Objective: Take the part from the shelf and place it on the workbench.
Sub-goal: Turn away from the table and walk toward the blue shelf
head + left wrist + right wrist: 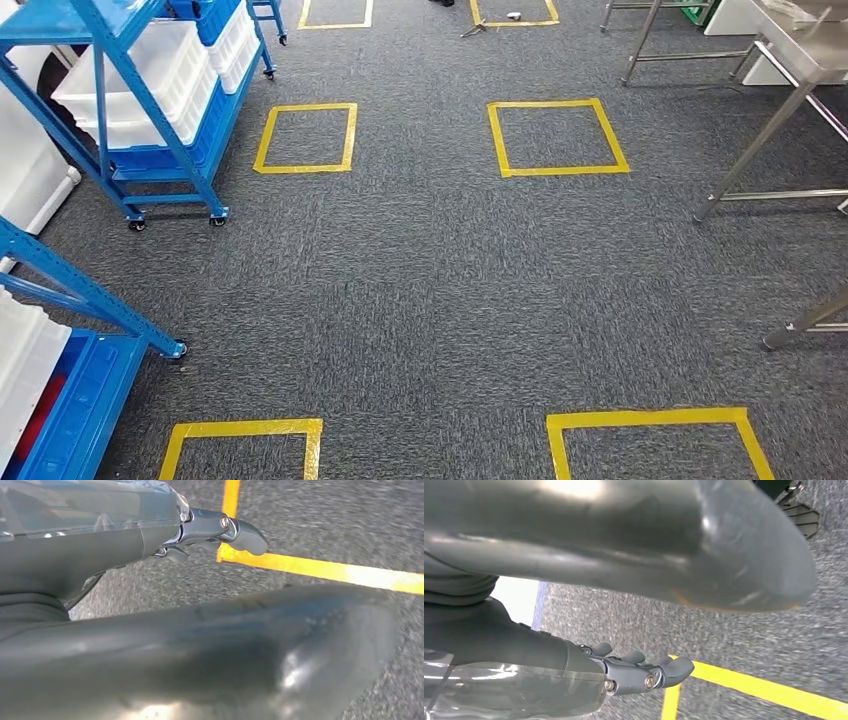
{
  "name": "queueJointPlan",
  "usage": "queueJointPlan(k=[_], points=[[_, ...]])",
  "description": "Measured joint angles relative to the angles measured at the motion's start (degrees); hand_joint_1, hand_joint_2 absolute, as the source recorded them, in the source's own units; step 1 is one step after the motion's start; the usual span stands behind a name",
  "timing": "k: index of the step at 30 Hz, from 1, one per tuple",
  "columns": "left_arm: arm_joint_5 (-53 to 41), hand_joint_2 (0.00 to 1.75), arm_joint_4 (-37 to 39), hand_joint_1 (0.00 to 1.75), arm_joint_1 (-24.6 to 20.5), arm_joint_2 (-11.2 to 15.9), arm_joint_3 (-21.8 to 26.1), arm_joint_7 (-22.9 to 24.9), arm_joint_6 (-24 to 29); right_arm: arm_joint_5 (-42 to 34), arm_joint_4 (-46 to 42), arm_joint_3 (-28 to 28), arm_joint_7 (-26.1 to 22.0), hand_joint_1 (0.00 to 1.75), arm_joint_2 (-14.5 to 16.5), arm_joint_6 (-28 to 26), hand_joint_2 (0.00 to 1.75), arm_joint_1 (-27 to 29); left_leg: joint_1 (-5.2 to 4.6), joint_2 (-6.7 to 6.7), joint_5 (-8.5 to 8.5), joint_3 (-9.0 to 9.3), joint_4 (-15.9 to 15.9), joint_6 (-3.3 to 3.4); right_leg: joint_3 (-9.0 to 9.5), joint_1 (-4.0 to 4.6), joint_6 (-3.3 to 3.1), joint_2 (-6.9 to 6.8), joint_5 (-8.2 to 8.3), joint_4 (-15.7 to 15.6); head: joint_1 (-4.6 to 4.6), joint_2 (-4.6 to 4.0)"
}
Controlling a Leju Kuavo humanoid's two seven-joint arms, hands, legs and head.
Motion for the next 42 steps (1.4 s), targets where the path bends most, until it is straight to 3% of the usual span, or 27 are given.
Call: queueJointPlan(k=[3, 5, 7, 8, 10, 11, 13, 14, 15, 16, 18, 20, 22, 24, 26, 28, 29, 30, 31, 33, 35, 37, 38, 40, 42], points=[[0.1, 0.00, 0.0, 0.00, 0.0, 0.0, 0.0, 0.1, 0.0, 0.2, 0.0, 0.0, 0.0, 0.00, 0.0, 0.0, 0.00, -0.1, -0.35, 2.89, 5.05, 6.10, -11.7, 0.86, 0.83, 0.20, 0.63, -2.11, -0.57, 0.0, 0.00, 0.00], [0.2, 0.00, 0.0, 0.00, -0.1, -0.1, 0.0, 0.2, 0.0, 0.4, 0.0, 0.0, -0.1, 0.00, -0.2, 0.0, 0.00, -0.3, -0.77, 3.58, 5.42, 7.11, -14.1, 1.78, 1.24, 0.33, 1.31, -3.14, -0.85, 0.0, 0.01, 0.00], [0.1, 0.00, 0.0, 0.00, 0.1, -0.2, 0.0, 0.4, 0.1, 0.4, -0.2, -0.1, -0.1, 0.00, -0.3, 0.0, 0.00, -0.7, -0.76, 2.35, 5.64, 7.20, -14.4, 2.54, 1.72, 0.21, 2.06, -3.59, -1.06, -0.1, 0.01, 0.00], [0.1, 0.00, 0.0, 0.00, 0.2, -0.4, 0.1, 0.5, 0.1, 0.3, -0.3, -0.1, 0.0, 0.00, -0.4, 0.0, 0.00, -0.9, -0.63, 1.74, 5.84, 7.43, -14.8, 2.91, 1.75, 0.11, 2.38, -2.53, -1.52, 0.3, 0.01, 0.00], [0.0, 0.00, 0.0, 0.00, 0.1, -0.7, 0.1, 0.7, 0.2, 0.0, -0.3, -0.3, 0.0, 0.00, -0.6, 0.1, 0.00, -0.9, -0.34, 0.56, 6.29, 7.81, -15.3, 3.58, 0.06, -0.10, 2.77, 1.11, -4.13, 4.3, 0.02, 0.00], [0.0, 0.00, 0.0, 0.00, -0.1, -0.8, 0.1, 0.8, 0.3, -0.1, -0.3, -0.4, -0.1, 0.00, -0.6, 0.2, 0.00, -0.7, -0.39, -0.12, 6.35, 7.75, -15.3, 3.78, -1.80, -0.11, 2.80, 2.71, -6.03, 8.0, 0.02, 0.00], [-0.1, 0.00, 0.0, 0.00, -0.3, -0.9, 0.1, 0.9, 0.6, -0.3, -0.3, -0.7, -0.1, 0.00, -0.8, 0.6, 0.00, -0.5, -0.51, -1.71, 6.38, 7.68, -15.2, 3.90, -5.67, -0.10, 2.82, 3.65, -8.40, 15.0, 0.03, 0.00], [0.0, 0.00, 0.0, 0.00, -0.2, -0.9, 0.1, 0.9, 0.8, -0.3, -0.3, -0.8, -0.1, 0.00, -0.8, 0.7, 0.00, -0.4, -0.55, -2.54, 6.35, 7.73, -15.2, 3.90, -6.58, -0.10, 2.80, 3.73, -7.94, 16.1, 0.02, 0.00], [0.2, 0.00, 0.0, 0.00, -0.2, -1.0, 0.1, 0.8, 1.0, -0.3, -0.3, -1.0, -0.1, 0.00, -0.9, 0.8, 0.00, -0.4, -0.56, -3.40, 6.31, 7.84, -15.2, 3.85, -6.37, -0.11, 2.73, 3.81, -6.27, 14.7, 0.03, 0.00], [0.4, 0.00, 0.0, 0.00, -0.2, -1.0, 0.2, 0.6, 1.3, -0.3, -0.3, -1.2, -0.1, 0.00, -0.9, 0.9, 0.00, -0.4, -0.56, -4.21, 6.24, 7.99, -15.1, 3.76, -5.18, -0.13, 2.60, 4.20, -3.86, 11.4, 0.03, 0.00], [0.9, 0.00, 0.0, 0.00, -0.3, -0.9, 0.5, 0.1, 1.8, -0.3, -0.3, -1.5, -0.1, 0.00, -0.9, 0.9, 0.00, -0.3, -0.60, -5.74, 6.01, 8.01, -14.9, 3.39, -2.19, -0.26, 2.29, 6.74, 0.07, 3.7, 0.03, 0.00], [1.3, 0.00, 0.0, 0.00, -0.4, -0.8, 0.9, -0.2, 2.1, -0.3, -0.3, -1.8, -0.1, 0.00, -0.9, 0.9, 0.00, -0.4, -0.57, -6.98, 5.85, 7.67, -14.7, 2.77, -0.91, -0.19, 2.01, 8.25, 1.04, 0.4, 0.02, 0.00], [1.2, 0.00, 0.0, 0.00, -0.3, -0.5, 1.2, -0.4, 2.2, -0.4, -0.3, -1.9, -0.1, 0.00, -0.8, 0.9, 0.00, -0.7, -0.42, -8.03, 5.80, 7.45, -14.7, 2.02, -0.69, -0.13, 1.48, 6.99, 0.99, 0.1, 0.02, 0.00], [1.0, 0.00, 0.0, 0.00, -0.2, -0.2, 1.4, -0.4, 2.2, -0.3, -0.3, -1.9, -0.1, 0.00, -0.6, 0.9, 0.00, -0.9, -0.51, -6.17, 4.62, 6.65, -13.0, 1.47, -0.31, -0.31, 0.58, 5.46, 1.02, -0.4, 0.01, 0.00], [1.0, 0.00, 0.0, 0.00, -0.5, 0.1, 1.4, -0.5, 2.2, -0.2, -0.3, -2.0, -0.1, 0.00, -0.3, 0.9, 0.00, -0.8, -0.57, -2.46, 1.33, 3.70, -6.9, 1.08, -0.05, -0.27, -0.07, 3.73, 0.88, -0.7, -0.01, 0.00], [1.0, 0.00, 0.0, 0.00, -0.7, 0.2, 1.4, -0.5, 2.2, -0.1, -0.3, -2.0, 0.0, 0.00, -0.2, 1.0, 0.00, -0.7, -0.35, -0.82, -1.63, -0.04, 0.3, 0.70, 0.06, -0.08, -0.19, 2.02, 0.63, -0.7, -0.02, 0.00], [1.0, 0.00, 0.0, 0.00, -0.7, 0.3, 1.4, -0.5, 2.2, -0.1, -0.3, -2.0, 0.1, 0.00, -0.2, 1.0, 0.00, -0.7, -0.24, -0.52, -1.73, -0.86, 1.9, 0.58, 0.17, -0.03, -0.15, 1.22, 0.49, -0.6, -0.02, 0.00], [1.0, 0.00, 0.0, 0.00, -0.5, 0.3, 1.4, -0.6, 2.2, -0.1, -0.3, -2.0, 0.1, 0.00, -0.2, 1.1, 0.00, -0.7, -0.16, -0.26, -0.71, -0.52, 1.1, 0.52, 0.36, -0.02, -0.07, 0.45, 0.34, -0.6, -0.02, 0.00], [0.9, 0.00, 0.0, 0.00, -0.5, 0.3, 1.4, -0.7, 2.3, -0.1, -0.3, -2.0, 0.2, 0.00, -0.1, 1.2, 0.00, -0.7, -0.12, 0.23, 1.21, 1.03, -1.9, 0.57, 0.64, -0.02, 0.05, -0.29, 0.16, -0.6, -0.02, 0.00], [0.7, 0.00, 0.0, 0.00, -0.5, 0.4, 1.4, -0.9, 2.3, -0.1, -0.3, -2.1, 0.4, 0.00, 0.1, 1.3, 0.00, -0.7, -0.33, 2.73, 4.82, 5.32, -10.1, 1.03, 1.28, 0.17, 0.47, -1.65, -0.28, -0.6, -0.01, 0.00], [0.4, 0.00, 0.0, 0.00, -0.5, 0.6, 1.4, -1.2, 2.3, -0.3, -0.3, -2.4, 0.4, 0.00, 0.2, 1.2, 0.00, -0.7, -0.68, 4.36, 5.90, 7.30, -14.2, 1.79, 1.75, 0.44, 1.06, -2.77, -0.65, -0.5, -0.01, 0.00], [0.0, 0.00, 0.0, 0.00, -0.4, 0.7, 1.4, -1.5, 2.4, -0.5, -0.3, -2.7, 0.4, 0.00, 0.4, 0.8, 0.00, -0.9, -0.80, 3.38, 5.83, 7.18, -14.6, 2.46, 2.14, 0.51, 1.69, -3.87, -0.84, -0.7, -0.01, 0.00], [-0.1, 0.00, 0.0, 0.00, -0.2, 0.7, 1.4, -1.5, 2.4, -0.5, -0.3, -2.9, 0.3, 0.00, 0.5, 0.7, 0.00, -1.0, -0.70, 2.71, 5.98, 7.31, -14.8, 2.76, 2.31, 0.39, 2.05, -3.56, -1.10, -0.5, -0.01, 0.00], [-0.2, 0.00, 0.0, 0.00, -0.2, 0.7, 1.4, -1.3, 2.5, -0.5, -0.3, -3.0, 0.2, 0.00, 0.7, 0.6, 0.00, -0.8, -0.35, 1.35, 6.40, 7.63, -15.3, 3.43, 1.29, 0.13, 2.65, -0.62, -3.14, 2.3, -0.01, 0.00], [-0.2, 0.00, 0.0, 0.00, -0.3, 0.7, 1.4, -1.1, 2.6, -0.4, -0.3, -3.2, 0.0, 0.00, 0.9, 0.6, 0.00, -0.4, -0.29, -0.03, 6.58, 7.60, -15.4, 3.78, -2.38, -0.04, 2.92, 2.75, -6.84, 9.6, 0.00, 0.00]])
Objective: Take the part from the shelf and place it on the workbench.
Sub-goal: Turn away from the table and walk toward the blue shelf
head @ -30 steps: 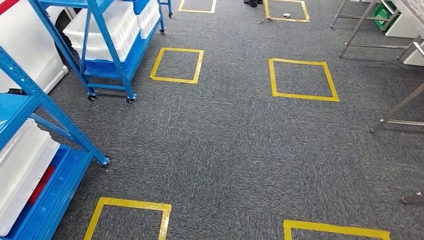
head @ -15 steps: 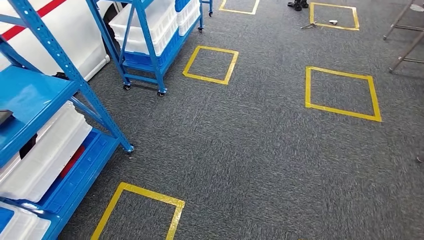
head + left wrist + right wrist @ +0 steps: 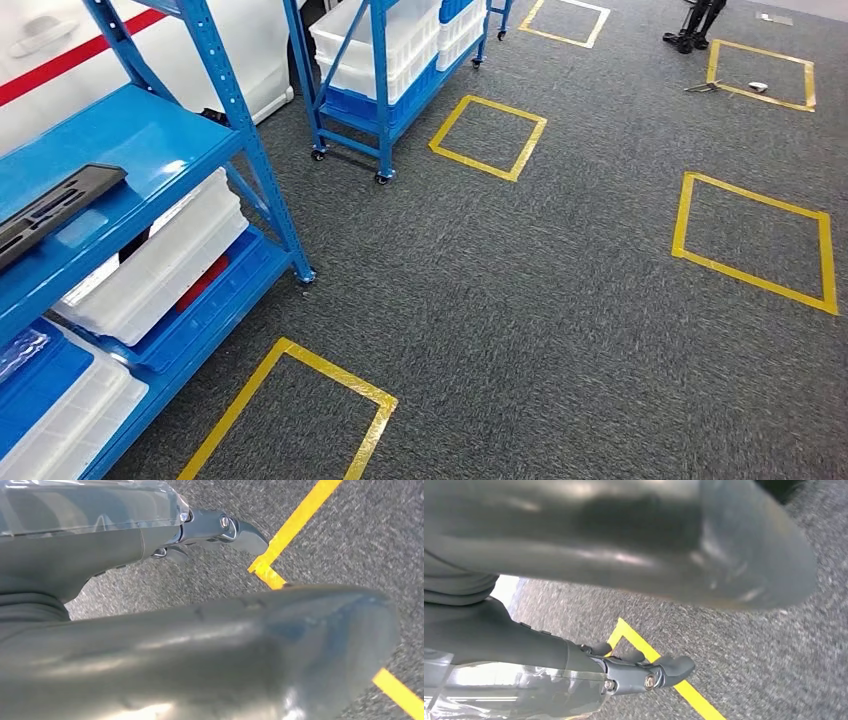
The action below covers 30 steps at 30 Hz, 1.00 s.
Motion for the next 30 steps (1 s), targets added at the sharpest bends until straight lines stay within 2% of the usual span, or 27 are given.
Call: queueJointPlan(k=[1, 2, 3, 4, 5, 6, 7, 8, 9, 10, 11, 12, 13, 15, 16, 17, 18, 19, 20, 22, 23, 24, 26, 27, 28, 30], points=[[0.0, 0.00, 0.0, 0.00, -0.1, 0.0, 0.0, 0.1, 0.0, 0.0, 0.0, -0.1, 0.0, 0.00, 0.0, 0.0, 0.00, 0.1, -0.04, -0.79, 0.00, -0.06, 0.0, 0.05, -2.03, 0.00, 0.05, 0.56, -1.33, 3.7, 0.00, 0.00], [-0.1, 0.00, 0.0, 0.00, 0.0, 0.0, 0.0, 0.1, 0.0, 0.0, 0.0, -0.1, 0.0, 0.00, 0.1, 0.0, 0.00, 0.2, -0.08, -1.63, -0.02, -0.06, 0.1, 0.05, -3.48, 0.00, 0.07, 0.80, -1.66, 6.1, 0.01, 0.00], [-0.1, 0.00, 0.0, 0.00, 0.0, 0.0, 0.0, 0.2, -0.1, 0.0, 0.0, -0.2, -0.1, 0.00, 0.0, 0.0, 0.00, 0.3, -0.11, -2.45, -0.05, -0.01, 0.1, 0.03, -3.89, 0.01, 0.03, 0.92, -0.70, 6.2, 0.01, 0.00], [-0.2, 0.00, 0.0, 0.00, 0.0, 0.0, 0.0, 0.2, -0.1, 0.0, 0.0, -0.3, -0.1, 0.00, 0.0, 0.0, 0.00, 0.3, -0.11, -3.32, -0.10, 0.09, 0.2, -0.04, -3.18, 0.00, -0.11, 1.16, 1.37, 3.9, 0.00, 0.00], [-0.2, 0.00, 0.0, 0.00, 0.0, 0.0, 0.0, 0.1, -0.2, 0.0, 0.0, -0.4, -0.1, 0.00, 0.0, 0.0, 0.00, 0.3, -0.09, -4.14, -0.16, 0.20, 0.3, -0.13, -1.67, -0.01, -0.31, 1.89, 3.92, 0.0, 0.01, 0.00], [-0.3, 0.00, 0.0, 0.00, 0.0, 0.0, -0.1, 0.0, -0.3, 0.0, 0.0, -0.5, -0.1, 0.00, 0.0, 0.0, 0.00, 0.3, -0.16, -4.87, -0.25, 0.23, 0.4, -0.29, -0.02, -0.02, -0.57, 3.18, 5.91, -4.1, 0.01, 0.00], [-0.3, 0.00, 0.0, 0.00, -0.1, 0.0, -0.1, -0.2, -0.4, 0.1, 0.0, -0.7, -0.1, 0.00, 0.0, 0.0, 0.00, 0.3, -0.21, -5.62, -0.32, 0.17, 0.5, -0.53, 1.26, -0.03, -0.78, 4.19, 7.23, -7.3, 0.01, 0.00], [-0.4, 0.00, 0.0, 0.00, -0.1, 0.0, -0.1, -0.4, -0.5, 0.1, 0.0, -0.8, -0.1, 0.00, 0.0, 0.0, 0.00, 0.3, -0.20, -6.23, -0.36, 0.02, 0.5, -0.83, 1.93, 0.03, -0.97, 4.90, 7.70, -9.0, 0.00, 0.00], [-0.5, 0.00, 0.0, 0.00, -0.1, 0.0, -0.1, -0.5, -0.5, 0.1, 0.0, -0.9, -0.1, 0.00, 0.0, 0.0, 0.00, 0.2, -0.17, -6.81, -0.36, -0.15, 0.6, -1.19, 2.13, 0.12, -1.16, 4.99, 7.61, -9.6, -0.01, 0.00], [-0.5, 0.00, 0.0, 0.00, 0.0, 0.1, -0.1, -0.6, -0.6, 0.1, 0.0, -1.0, -0.1, 0.00, 0.0, 0.0, 0.00, 0.1, -0.11, -7.43, -0.32, -0.32, 0.5, -1.59, 2.18, 0.13, -1.40, 4.34, 7.68, -9.7, -0.01, 0.00], [-0.5, 0.00, 0.0, 0.00, 0.1, 0.1, -0.1, -0.6, -0.6, 0.2, 0.0, -1.0, -0.1, 0.00, 0.0, 0.0, 0.00, 0.0, -0.02, -7.43, -0.39, -0.39, 0.6, -1.91, 2.32, 0.08, -1.74, 3.66, 7.76, -9.9, -0.01, 0.00], [-0.5, 0.00, 0.0, 0.00, 0.2, 0.2, -0.1, -0.6, -0.6, 0.2, 0.0, -1.0, -0.1, 0.00, 0.1, 0.0, 0.00, -0.1, -0.05, -6.45, -0.94, -0.73, 1.3, -2.18, 2.50, -0.01, -2.19, 2.94, 7.83, -10.2, -0.01, 0.00], [-0.5, 0.00, 0.0, 0.00, 0.2, 0.2, -0.1, -0.7, -0.6, 0.2, 0.0, -1.1, -0.1, 0.00, 0.1, 0.0, 0.00, 0.0, -0.09, -4.92, -2.08, -1.57, 3.1, -2.43, 2.68, -0.12, -2.59, 2.15, 7.88, -10.5, -0.02, 0.00], [-0.5, 0.00, 0.0, 0.00, -0.1, 0.3, -0.1, -0.8, -0.6, 0.2, 0.0, -1.1, -0.1, 0.00, 0.2, 0.0, 0.00, 0.1, -0.01, -1.50, -5.79, -4.94, 10.1, -2.86, 2.87, -0.01, -3.17, 0.54, 7.74, -10.7, -0.02, 0.00], [-0.4, 0.00, 0.0, 0.00, -0.2, 0.4, -0.1, -0.9, -0.7, 0.3, 0.0, -1.1, -0.2, 0.00, 0.2, 0.0, 0.00, 0.2, 0.10, -0.81, -7.42, -6.89, 14.0, -3.09, 2.89, 0.08, -3.24, -0.25, 7.64, -10.6, -0.02, 0.00], [-0.3, 0.00, 0.0, 0.00, -0.2, 0.4, -0.1, -0.9, -0.7, 0.4, 0.0, -1.1, -0.3, 0.00, 0.2, 0.0, 0.00, 0.3, 0.18, -0.48, -8.16, -8.25, 16.6, -3.28, 2.96, 0.14, -3.26, -1.03, 7.52, -10.6, -0.01, 0.00], [-0.2, 0.00, 0.0, 0.00, -0.1, 0.4, -0.1, -1.0, -0.8, 0.6, 0.0, -1.1, -0.4, 0.00, 0.2, 0.1, 0.00, 0.3, 0.23, -0.31, -7.76, -8.57, 17.2, -3.39, 3.06, 0.17, -3.21, -1.77, 7.39, -10.6, -0.01, 0.00], [0.0, 0.00, 0.0, 0.00, 0.1, 0.4, -0.1, -1.0, -0.8, 0.8, 0.0, -1.1, -0.6, 0.00, 0.2, 0.1, 0.00, 0.2, 0.25, -0.06, -6.30, -7.69, 15.5, -3.39, 3.25, 0.18, -3.11, -2.48, 7.23, -10.5, -0.01, 0.00], [0.1, 0.00, 0.0, 0.00, 0.2, 0.4, -0.1, -1.0, -0.8, 1.0, 0.0, -1.1, -0.8, 0.00, 0.2, 0.1, 0.00, 0.2, 0.23, 0.51, -4.16, -5.72, 11.7, -3.28, 3.53, 0.18, -2.98, -3.20, 7.03, -10.5, -0.01, 0.00], [0.4, 0.00, 0.0, 0.00, 0.1, 0.4, -0.1, -1.1, -0.8, 1.3, 0.0, -1.1, -1.0, 0.00, 0.2, 0.1, 0.00, 0.2, -0.09, 2.74, -1.12, -1.68, 3.8, -2.59, 4.12, 0.37, -2.53, -4.53, 6.58, -10.4, -0.01, 0.00], [0.5, 0.00, 0.0, 0.00, 0.1, 0.4, -0.1, -1.2, -0.8, 1.3, 0.0, -1.1, -1.0, 0.00, 0.2, 0.2, 0.00, 0.2, -0.29, 3.48, -0.55, -0.59, 1.6, -2.16, 4.33, 0.49, -2.23, -5.11, 6.38, -10.4, -0.02, 0.00], [0.5, 0.00, 0.0, 0.00, 0.0, 0.4, -0.1, -1.3, -0.8, 1.4, 0.0, -1.1, -1.0, 0.00, 0.2, 0.2, 0.00, 0.1, -0.49, 3.70, -0.59, -0.33, 0.8, -1.76, 4.50, 0.60, -1.91, -5.63, 6.23, -10.4, -0.02, 0.00], [0.5, 0.00, 0.0, 0.00, 0.2, 0.4, 0.0, -1.5, -0.8, 1.4, 0.0, -1.1, -1.0, 0.00, 0.2, 0.2, 0.00, -0.2, -0.46, 2.45, -0.46, -0.37, 0.7, -1.14, 4.83, 0.60, -1.23, -6.28, 5.98, -10.4, -0.02, 0.00], [0.5, 0.00, 0.0, 0.00, 0.4, 0.4, 0.0, -1.6, -0.9, 1.5, 0.0, -1.1, -1.0, 0.00, 0.2, 0.2, 0.00, -0.3, -0.32, 1.84, -0.30, -0.28, 0.5, -0.86, 4.81, 0.49, -0.86, -5.36, 5.52, -9.9, -0.01, 0.00], [0.5, 0.00, 0.0, 0.00, 0.4, 0.4, 0.0, -1.6, -0.9, 1.5, 0.0, -1.2, -1.0, 0.00, 0.1, 0.2, 0.00, -0.4, -0.16, 1.26, -0.10, -0.19, 0.3, -0.55, 4.34, 0.36, -0.53, -3.86, 4.57, -8.7, -0.01, 0.00], [0.5, 0.00, 0.0, 0.00, 0.1, 0.3, 0.0, -1.7, -1.1, 1.5, 0.0, -1.2, -1.0, 0.00, 0.1, 0.2, 0.00, -0.2, -0.02, 0.06, 0.17, -0.26, 0.1, -0.15, 1.51, 0.10, -0.10, -0.36, 1.15, -2.8, -0.01, 0.00]])
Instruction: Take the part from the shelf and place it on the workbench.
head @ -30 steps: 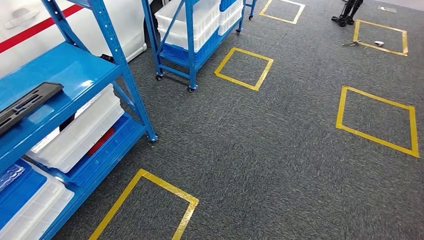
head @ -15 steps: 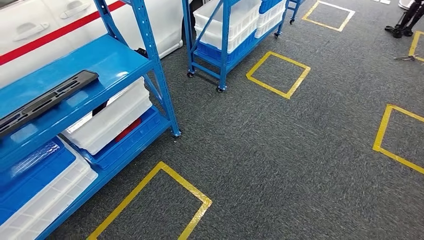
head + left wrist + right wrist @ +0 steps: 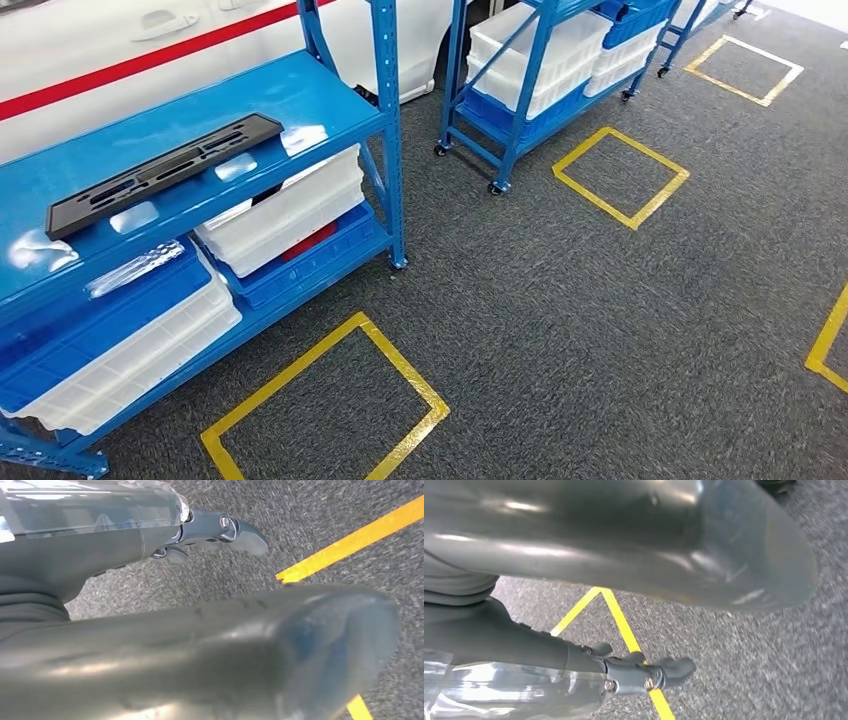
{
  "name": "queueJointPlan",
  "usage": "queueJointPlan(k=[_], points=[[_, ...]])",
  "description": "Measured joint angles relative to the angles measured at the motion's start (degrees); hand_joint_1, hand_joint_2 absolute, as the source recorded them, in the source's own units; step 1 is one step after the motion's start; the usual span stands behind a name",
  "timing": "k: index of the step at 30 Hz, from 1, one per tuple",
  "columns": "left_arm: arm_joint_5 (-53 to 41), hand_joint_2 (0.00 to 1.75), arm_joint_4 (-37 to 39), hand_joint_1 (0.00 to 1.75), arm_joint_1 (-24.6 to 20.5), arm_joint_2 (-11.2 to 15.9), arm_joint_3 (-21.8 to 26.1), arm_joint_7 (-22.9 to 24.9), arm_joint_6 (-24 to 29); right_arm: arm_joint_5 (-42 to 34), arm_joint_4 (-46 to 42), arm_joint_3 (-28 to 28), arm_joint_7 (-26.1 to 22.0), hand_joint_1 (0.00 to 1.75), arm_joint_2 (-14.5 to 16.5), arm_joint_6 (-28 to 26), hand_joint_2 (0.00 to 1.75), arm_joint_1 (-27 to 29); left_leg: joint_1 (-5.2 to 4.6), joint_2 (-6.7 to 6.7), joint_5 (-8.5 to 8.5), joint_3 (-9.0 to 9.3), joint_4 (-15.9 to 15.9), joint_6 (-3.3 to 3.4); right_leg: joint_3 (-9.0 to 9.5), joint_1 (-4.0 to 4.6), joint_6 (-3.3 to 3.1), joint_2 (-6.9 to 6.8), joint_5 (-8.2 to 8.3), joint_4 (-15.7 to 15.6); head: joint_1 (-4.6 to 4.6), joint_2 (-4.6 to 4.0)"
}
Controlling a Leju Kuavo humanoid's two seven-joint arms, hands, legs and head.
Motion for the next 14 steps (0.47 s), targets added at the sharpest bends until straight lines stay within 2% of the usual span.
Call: queueJointPlan(k=[1, 2, 3, 4, 5, 7, 8, 9, 11, 12, 13, 14], points=[[0.0, 0.00, 0.0, 0.00, -0.1, 0.0, 0.0, 0.0, -0.1, 0.0, 0.0, 0.0, 0.0, 0.00, 0.0, 0.0, 0.00, 0.1, -0.03, -0.68, 0.05, -0.11, 0.0, 0.10, -2.03, -0.03, 0.06, 0.74, -1.74, 4.0, 0.00, 0.00], [0.0, 0.00, 0.0, 0.00, -0.2, 0.0, 0.0, -0.1, -0.2, 0.0, 0.0, -0.1, 0.0, 0.00, 0.0, 0.0, 0.00, 0.3, -0.06, -1.43, 0.07, -0.18, 0.1, 0.13, -3.80, -0.04, 0.10, 1.04, -2.72, 7.2, -0.01, 0.00], [0.0, 0.00, 0.0, 0.00, -0.2, 0.0, 0.0, -0.1, -0.2, 0.0, 0.0, -0.1, 0.0, 0.00, 0.0, 0.0, 0.00, 0.3, -0.08, -2.23, 0.07, -0.17, 0.1, 0.13, -4.79, -0.04, 0.09, 1.16, -2.54, 8.8, -0.01, 0.00], [-0.1, 0.00, 0.0, 0.00, -0.1, 0.0, 0.0, -0.1, -0.3, 0.0, 0.0, -0.2, 0.0, 0.00, 0.0, 0.0, 0.00, 0.4, -0.08, -3.04, 0.05, -0.11, 0.1, 0.10, -4.70, -0.05, 0.02, 1.29, -1.17, 8.0, -0.01, 0.00], [-0.1, 0.00, 0.0, 0.00, -0.1, 0.0, 0.0, -0.1, -0.3, 0.0, 0.0, -0.2, 0.0, 0.00, 0.0, -0.1, 0.00, 0.4, -0.07, -3.85, 0.02, 0.00, 0.2, 0.03, -3.52, -0.09, -0.11, 1.68, 1.13, 4.9, -0.01, 0.00], [-0.1, 0.00, 0.0, 0.00, -0.1, -0.1, 0.0, -0.1, -0.3, 0.0, 0.0, -0.2, 0.0, 0.00, -0.1, -0.1, 0.00, 0.4, -0.10, -5.34, -0.10, 0.02, 0.4, -0.30, -0.32, -0.20, -0.46, 4.14, 5.10, -3.0, -0.01, 0.00], [-0.2, 0.00, 0.0, 0.00, -0.2, -0.1, 0.0, -0.1, -0.3, 0.0, 0.0, -0.2, 0.0, 0.00, -0.1, -0.1, 0.00, 0.4, -0.14, -5.97, -0.13, -0.09, 0.5, -0.57, 0.72, -0.20, -0.63, 5.11, 6.06, -5.6, -0.01, 0.00], [-0.2, 0.00, 0.0, 0.00, -0.2, -0.2, 0.0, -0.2, -0.3, 0.0, 0.0, -0.2, 0.0, 0.00, -0.1, -0.1, 0.00, 0.4, -0.12, -6.55, -0.13, -0.29, 0.6, -0.91, 1.13, -0.14, -0.82, 5.69, 6.23, -6.7, -0.01, 0.00], [-0.2, 0.00, 0.0, 0.00, -0.1, -0.1, 0.0, -0.1, -0.3, 0.0, 0.0, -0.3, 0.0, 0.00, -0.1, -0.1, 0.00, 0.1, -0.05, -7.70, -0.03, -0.58, 0.5, -1.68, 1.21, -0.06, -1.36, 4.62, 6.23, -6.9, -0.01, 0.00], [-0.3, 0.00, 0.0, 0.00, 0.0, -0.1, 0.0, 0.0, -0.3, 0.0, 0.0, -0.3, 0.0, 0.00, -0.1, -0.1, 0.00, 0.0, -0.04, -7.44, -0.21, -0.77, 0.8, -2.01, 1.33, -0.12, -1.76, 3.94, 6.31, -7.1, -0.01, 0.00], [-0.4, 0.00, 0.0, 0.00, 0.0, -0.1, 0.0, 0.0, -0.3, 0.0, 0.0, -0.3, 0.0, 0.00, -0.1, -0.1, 0.00, 0.0, -0.08, -6.30, -0.97, -1.30, 1.9, -2.28, 1.44, -0.21, -2.20, 3.16, 6.40, -7.3, -0.01, 0.00], [-0.4, 0.00, 0.0, 0.00, 0.0, -0.1, 0.0, 0.1, -0.3, 0.0, 0.0, -0.3, 0.0, 0.00, 0.0, -0.1, 0.00, 0.0, -0.14, -5.74, -1.32, -1.53, 2.4, -2.41, 1.52, -0.35, -2.44, 2.73, 6.48, -7.5, -0.01, 0.00]])
